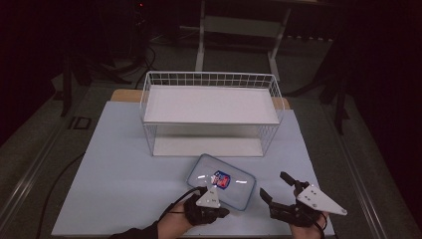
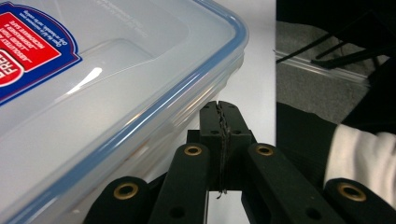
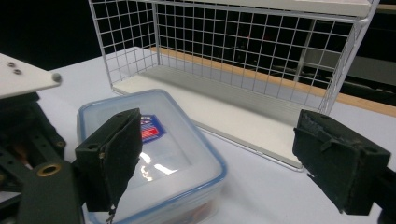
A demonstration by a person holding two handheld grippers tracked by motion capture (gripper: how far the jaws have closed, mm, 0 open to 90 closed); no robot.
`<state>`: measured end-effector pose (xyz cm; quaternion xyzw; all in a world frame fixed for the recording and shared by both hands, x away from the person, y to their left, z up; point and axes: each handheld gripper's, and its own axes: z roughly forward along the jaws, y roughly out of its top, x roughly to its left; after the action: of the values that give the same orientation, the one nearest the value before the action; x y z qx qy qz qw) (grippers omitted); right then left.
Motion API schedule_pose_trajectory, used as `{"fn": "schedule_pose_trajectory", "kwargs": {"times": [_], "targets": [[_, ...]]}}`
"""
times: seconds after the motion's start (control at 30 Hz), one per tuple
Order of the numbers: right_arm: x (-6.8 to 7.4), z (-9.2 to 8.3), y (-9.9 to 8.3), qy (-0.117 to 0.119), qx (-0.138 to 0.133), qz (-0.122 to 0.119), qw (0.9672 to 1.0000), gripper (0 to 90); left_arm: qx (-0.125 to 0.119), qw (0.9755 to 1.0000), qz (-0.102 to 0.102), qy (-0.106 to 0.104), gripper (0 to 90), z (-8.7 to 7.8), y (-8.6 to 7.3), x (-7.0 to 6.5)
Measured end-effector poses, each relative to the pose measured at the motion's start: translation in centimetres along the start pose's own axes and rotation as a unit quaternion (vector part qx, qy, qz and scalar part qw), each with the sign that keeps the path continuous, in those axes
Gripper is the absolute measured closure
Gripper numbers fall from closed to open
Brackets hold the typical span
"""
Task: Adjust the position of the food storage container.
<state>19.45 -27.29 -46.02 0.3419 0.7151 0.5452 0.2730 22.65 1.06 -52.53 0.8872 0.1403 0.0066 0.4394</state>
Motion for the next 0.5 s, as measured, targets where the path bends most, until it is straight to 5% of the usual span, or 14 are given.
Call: {"fn": "schedule_pose_trajectory", "kwargs": {"times": [0.5], "targets": [[0.3, -0.1, 0.2, -0.001, -0.009, -0.010, 0.9999, 15.4, -0.004, 0.9997, -0.001, 0.022, 88.7, 1.6, 2.0, 1.5]]}}
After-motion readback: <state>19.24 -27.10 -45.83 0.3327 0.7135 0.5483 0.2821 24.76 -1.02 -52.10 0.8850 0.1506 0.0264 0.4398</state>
